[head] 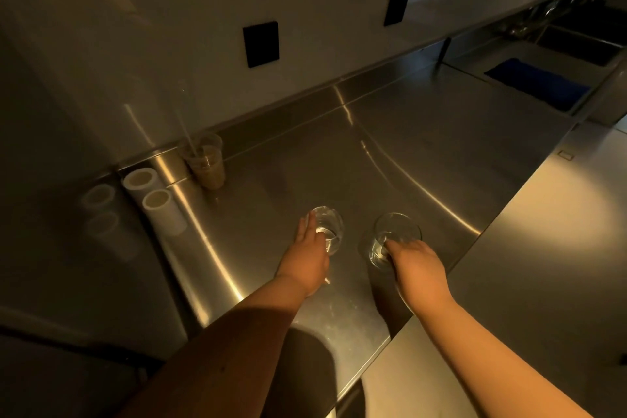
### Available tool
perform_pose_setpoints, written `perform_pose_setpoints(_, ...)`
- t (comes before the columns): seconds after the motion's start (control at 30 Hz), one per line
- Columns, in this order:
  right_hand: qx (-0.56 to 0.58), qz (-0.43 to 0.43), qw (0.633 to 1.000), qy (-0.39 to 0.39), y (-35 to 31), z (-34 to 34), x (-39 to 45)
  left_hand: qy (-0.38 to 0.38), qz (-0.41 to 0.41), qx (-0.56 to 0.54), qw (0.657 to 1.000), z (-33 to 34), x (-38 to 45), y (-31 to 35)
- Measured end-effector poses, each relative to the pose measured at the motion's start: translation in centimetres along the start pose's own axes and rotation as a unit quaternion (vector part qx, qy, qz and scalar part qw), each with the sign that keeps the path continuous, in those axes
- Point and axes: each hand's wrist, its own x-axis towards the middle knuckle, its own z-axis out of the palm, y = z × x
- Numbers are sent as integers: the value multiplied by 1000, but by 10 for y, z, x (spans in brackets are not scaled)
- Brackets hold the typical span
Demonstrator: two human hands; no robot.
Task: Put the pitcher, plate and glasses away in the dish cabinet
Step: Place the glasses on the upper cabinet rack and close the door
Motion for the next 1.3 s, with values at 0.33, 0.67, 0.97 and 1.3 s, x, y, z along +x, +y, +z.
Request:
perform_pose_setpoints(0.33,34,-24,996,84,2,-45,-12,-54,120,41,990,9,-9,25)
perform_pose_setpoints(0.67,30,-68,993,94,-11,-56,-8,-57,93,66,992,12,-10,30)
perform_pose_setpoints(0.97,44,-98,992,65,-33,-49,5,-73,-5,139,988,10,-6,33)
perform_pose_setpoints(1.3,65,-92,991,76,-38,-48,10,-77,-5,126,989,11,-8,31)
